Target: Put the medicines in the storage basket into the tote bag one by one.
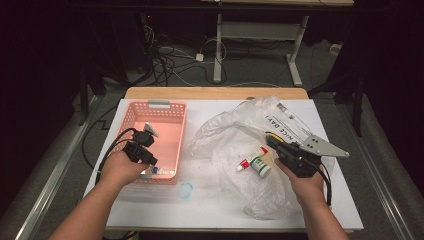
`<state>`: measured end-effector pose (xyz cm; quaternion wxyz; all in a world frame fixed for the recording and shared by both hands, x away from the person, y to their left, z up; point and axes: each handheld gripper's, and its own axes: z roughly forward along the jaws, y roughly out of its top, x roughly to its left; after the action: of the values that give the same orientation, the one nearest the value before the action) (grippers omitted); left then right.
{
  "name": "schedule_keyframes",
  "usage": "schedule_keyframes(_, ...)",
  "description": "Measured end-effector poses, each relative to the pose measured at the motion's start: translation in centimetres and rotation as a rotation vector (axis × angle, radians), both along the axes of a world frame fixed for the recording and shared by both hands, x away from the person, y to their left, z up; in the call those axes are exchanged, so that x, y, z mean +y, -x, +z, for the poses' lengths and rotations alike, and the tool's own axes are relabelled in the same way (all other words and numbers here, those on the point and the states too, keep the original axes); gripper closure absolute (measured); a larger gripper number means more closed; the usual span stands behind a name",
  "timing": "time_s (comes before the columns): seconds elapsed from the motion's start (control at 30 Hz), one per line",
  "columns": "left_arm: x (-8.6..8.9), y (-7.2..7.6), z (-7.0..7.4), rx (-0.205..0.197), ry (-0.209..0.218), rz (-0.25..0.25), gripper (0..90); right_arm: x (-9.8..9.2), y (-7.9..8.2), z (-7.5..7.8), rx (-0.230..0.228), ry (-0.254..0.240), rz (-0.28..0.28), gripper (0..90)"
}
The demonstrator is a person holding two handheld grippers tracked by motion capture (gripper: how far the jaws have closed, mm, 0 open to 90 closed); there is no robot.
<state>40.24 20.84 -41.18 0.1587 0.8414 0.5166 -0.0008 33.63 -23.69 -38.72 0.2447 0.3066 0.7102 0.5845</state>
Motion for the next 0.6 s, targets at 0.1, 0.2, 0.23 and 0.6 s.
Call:
schedule_keyframes(0.1, -0.05, -0.31, 0.4, -0.054, 0.033, 0.012, 82.3, -0.18, -0.04, 0.0, 0.001, -0.004, -0.003, 90.0)
schedule_keyframes(0.2, -0.04, -0.33, 0.61, -0.073, 0.034, 0.004, 81.1, -0.26, -0.07, -0.03, 0.004, -0.002, -0.004, 90.0)
schedule_keyframes(0.23, 0.03, -0.31, 0.7, -0.076, 0.043, 0.001, 78.0, -0.26, -0.08, -0.05, 0.003, -0.001, -0.003, 90.0)
schedule_keyframes(0.6, 0.01, -0.16, -0.06, 0.055, -0.017, -0.126, 38.8, 0.03, -0.08, -0.07, -0.001, 0.001, 0.004, 90.0)
